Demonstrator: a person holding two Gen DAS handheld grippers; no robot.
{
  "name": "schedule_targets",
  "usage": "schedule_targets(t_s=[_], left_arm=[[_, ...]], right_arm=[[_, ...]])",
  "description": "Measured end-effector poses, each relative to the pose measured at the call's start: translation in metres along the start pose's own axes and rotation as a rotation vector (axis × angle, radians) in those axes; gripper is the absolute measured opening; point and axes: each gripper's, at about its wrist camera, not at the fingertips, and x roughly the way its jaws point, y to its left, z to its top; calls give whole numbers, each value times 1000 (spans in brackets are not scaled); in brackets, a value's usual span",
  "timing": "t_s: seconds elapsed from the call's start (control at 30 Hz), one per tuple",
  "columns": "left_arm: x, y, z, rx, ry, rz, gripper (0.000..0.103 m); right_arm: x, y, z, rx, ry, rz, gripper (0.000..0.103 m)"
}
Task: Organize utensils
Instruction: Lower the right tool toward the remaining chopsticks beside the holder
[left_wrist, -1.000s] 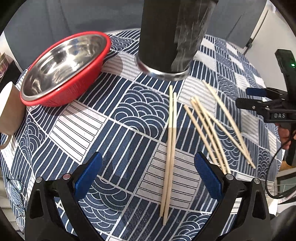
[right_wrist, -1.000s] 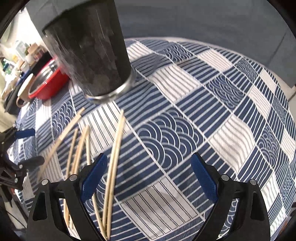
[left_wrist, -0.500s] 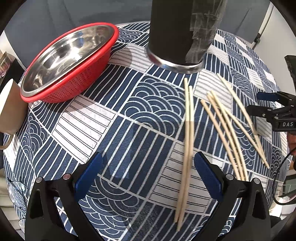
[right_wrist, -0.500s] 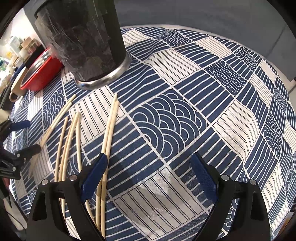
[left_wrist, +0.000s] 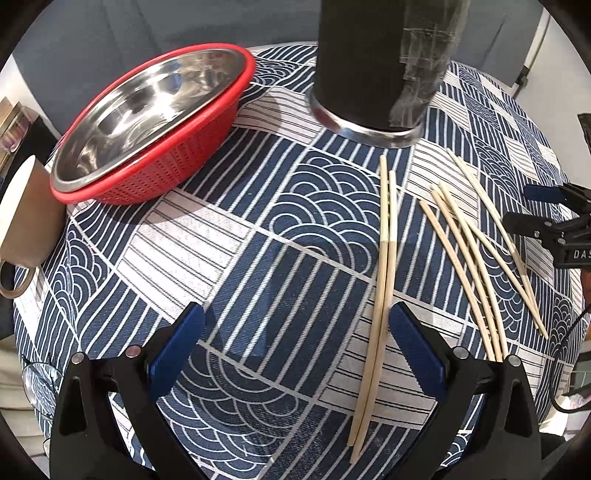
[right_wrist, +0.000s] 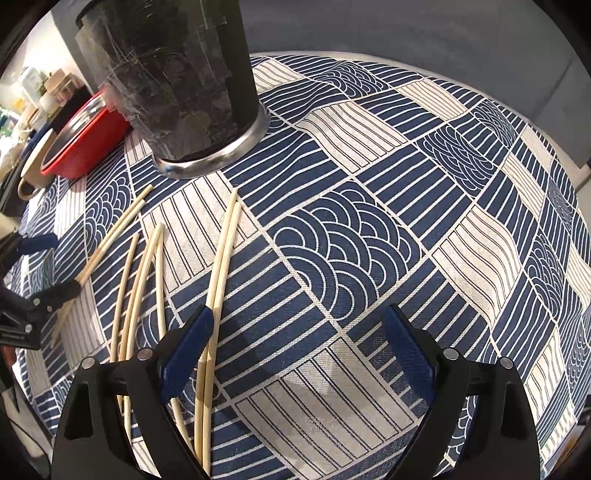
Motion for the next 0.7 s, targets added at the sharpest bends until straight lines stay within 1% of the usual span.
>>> schedule_targets(t_s=[0.13, 0.23, 0.4, 0.53, 0.7], left_arm=[[-1, 4, 0, -15, 2, 12, 98], [-2, 7, 1, -22, 5, 24, 98], [-3, 17, -1, -61, 17, 14, 97], [-9, 26, -5, -51, -4, 57, 97], [-11, 33, -5, -47, 1, 51, 97]], right_arm=[[0, 4, 1, -15, 19, -36, 90], [-1, 1, 1, -6, 31, -42, 90], [1, -11, -2, 43, 49, -20, 90], [0, -13, -5, 45, 39, -22, 91], [0, -12, -7, 45, 40, -26, 93]])
